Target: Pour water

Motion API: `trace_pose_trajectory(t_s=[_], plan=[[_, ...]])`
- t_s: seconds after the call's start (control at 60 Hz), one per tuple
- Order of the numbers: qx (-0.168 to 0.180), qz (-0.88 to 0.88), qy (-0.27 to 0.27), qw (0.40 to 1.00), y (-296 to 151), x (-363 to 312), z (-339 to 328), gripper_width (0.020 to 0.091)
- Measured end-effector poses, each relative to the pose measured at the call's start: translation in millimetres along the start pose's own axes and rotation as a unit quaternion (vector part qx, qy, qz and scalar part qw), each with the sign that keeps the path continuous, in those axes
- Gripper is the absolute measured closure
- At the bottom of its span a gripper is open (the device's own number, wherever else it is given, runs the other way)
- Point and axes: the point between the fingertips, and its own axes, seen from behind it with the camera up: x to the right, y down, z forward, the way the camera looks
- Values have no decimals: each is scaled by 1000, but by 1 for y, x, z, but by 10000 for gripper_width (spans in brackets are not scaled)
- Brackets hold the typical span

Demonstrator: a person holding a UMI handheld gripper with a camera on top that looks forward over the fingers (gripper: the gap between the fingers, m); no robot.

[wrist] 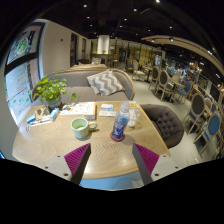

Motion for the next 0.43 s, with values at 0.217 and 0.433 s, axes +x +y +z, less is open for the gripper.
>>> trace_pose_trajectory(t_s=[0.217,0.433], plan=[[11,-7,5,1000,2,-1,-31,258],[6,-21,-24,999,10,1,-38,254]])
